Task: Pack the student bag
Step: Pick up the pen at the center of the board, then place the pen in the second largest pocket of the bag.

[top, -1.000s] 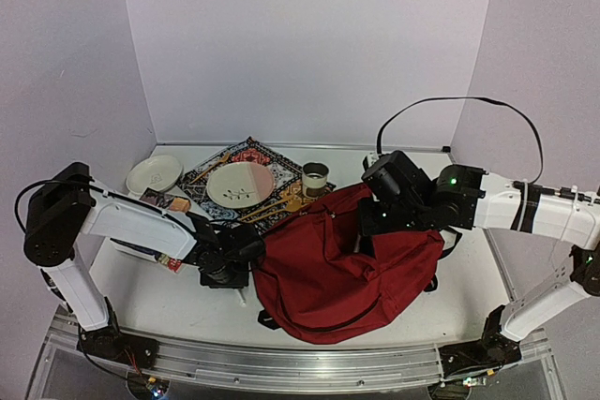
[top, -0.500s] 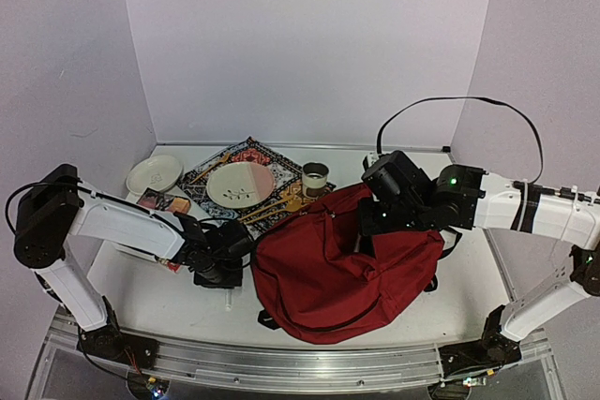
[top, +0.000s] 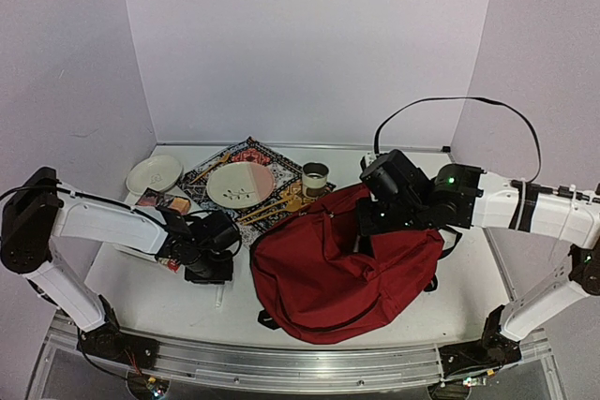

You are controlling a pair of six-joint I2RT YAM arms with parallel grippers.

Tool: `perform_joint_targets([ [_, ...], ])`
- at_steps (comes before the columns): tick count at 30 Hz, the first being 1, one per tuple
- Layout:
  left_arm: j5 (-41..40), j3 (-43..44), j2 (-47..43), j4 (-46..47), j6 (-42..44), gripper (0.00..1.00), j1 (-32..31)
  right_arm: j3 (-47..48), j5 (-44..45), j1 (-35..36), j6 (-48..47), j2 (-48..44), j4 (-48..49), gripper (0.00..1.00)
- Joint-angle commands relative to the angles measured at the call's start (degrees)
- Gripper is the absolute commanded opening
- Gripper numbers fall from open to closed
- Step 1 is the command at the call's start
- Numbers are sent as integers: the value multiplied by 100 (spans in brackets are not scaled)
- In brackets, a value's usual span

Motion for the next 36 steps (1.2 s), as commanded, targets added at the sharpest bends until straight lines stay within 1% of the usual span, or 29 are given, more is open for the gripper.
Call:
perform_joint_targets([
  [1,19,17,-555,128,44,0,71,353,57,34,-67,34,8,0],
  [5,119,7,-956,390,26,0,103,418,-44,33,-89,93,11,0],
  [8,348,11,-1272,699,30,0,118,453,-115,30,-86,163,32,0],
  [14,783,111,-1488,1048,212,0,118,559,-312,36,-106,252,126,0],
  [18,1379,143,-1506,1384,259,0,111,590,-456,32,-119,259,239,0],
  [25,2080,353,-1211,2026,280,0,-6,581,-668,35,-96,303,422,0],
  [30,2470,735,-737,2433,280,0,-204,590,-752,42,-78,320,480,0],
  [36,2812,1161,-220,2866,262,0,-289,571,-845,63,-50,312,537,0],
])
